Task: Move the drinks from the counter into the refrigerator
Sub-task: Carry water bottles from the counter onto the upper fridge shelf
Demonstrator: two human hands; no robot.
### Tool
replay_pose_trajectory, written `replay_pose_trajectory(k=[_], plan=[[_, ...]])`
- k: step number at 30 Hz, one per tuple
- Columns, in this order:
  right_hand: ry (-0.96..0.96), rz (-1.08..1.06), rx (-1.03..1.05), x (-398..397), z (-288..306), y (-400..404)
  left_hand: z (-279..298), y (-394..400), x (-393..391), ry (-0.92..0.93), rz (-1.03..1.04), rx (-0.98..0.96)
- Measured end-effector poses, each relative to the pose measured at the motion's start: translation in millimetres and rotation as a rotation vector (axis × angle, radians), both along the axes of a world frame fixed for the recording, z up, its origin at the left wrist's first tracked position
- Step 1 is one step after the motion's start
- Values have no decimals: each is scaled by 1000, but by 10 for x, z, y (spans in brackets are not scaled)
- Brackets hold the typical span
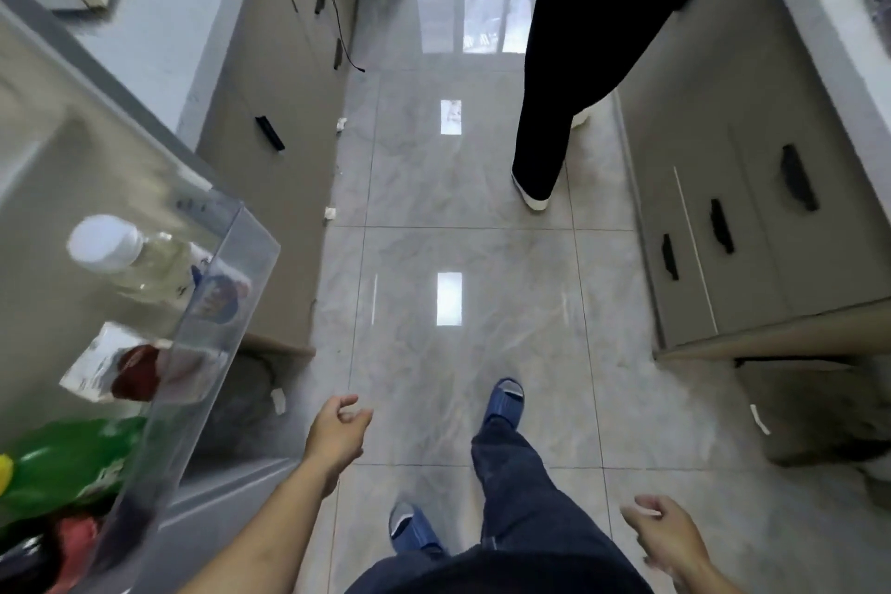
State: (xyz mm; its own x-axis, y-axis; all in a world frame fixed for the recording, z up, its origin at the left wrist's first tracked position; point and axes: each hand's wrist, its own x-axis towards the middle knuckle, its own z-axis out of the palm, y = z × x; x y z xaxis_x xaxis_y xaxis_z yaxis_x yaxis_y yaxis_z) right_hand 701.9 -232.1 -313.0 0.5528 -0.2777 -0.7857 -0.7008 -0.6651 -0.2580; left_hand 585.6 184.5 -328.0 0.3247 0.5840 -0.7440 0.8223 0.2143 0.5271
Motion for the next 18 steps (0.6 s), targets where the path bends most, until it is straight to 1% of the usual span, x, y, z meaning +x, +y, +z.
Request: replay_pose_trajectory(k=[5,9,13,18], plan=[[7,122,41,1163,-40,285,96,125,415,111,39,65],[-37,234,99,2207,-8,660,184,184,717,139,75,96],[-93,293,157,3096,34,1158,212,222,1022,179,148,102],[-110,389,243,3904,107,1932,76,374,1383,220,267,73]])
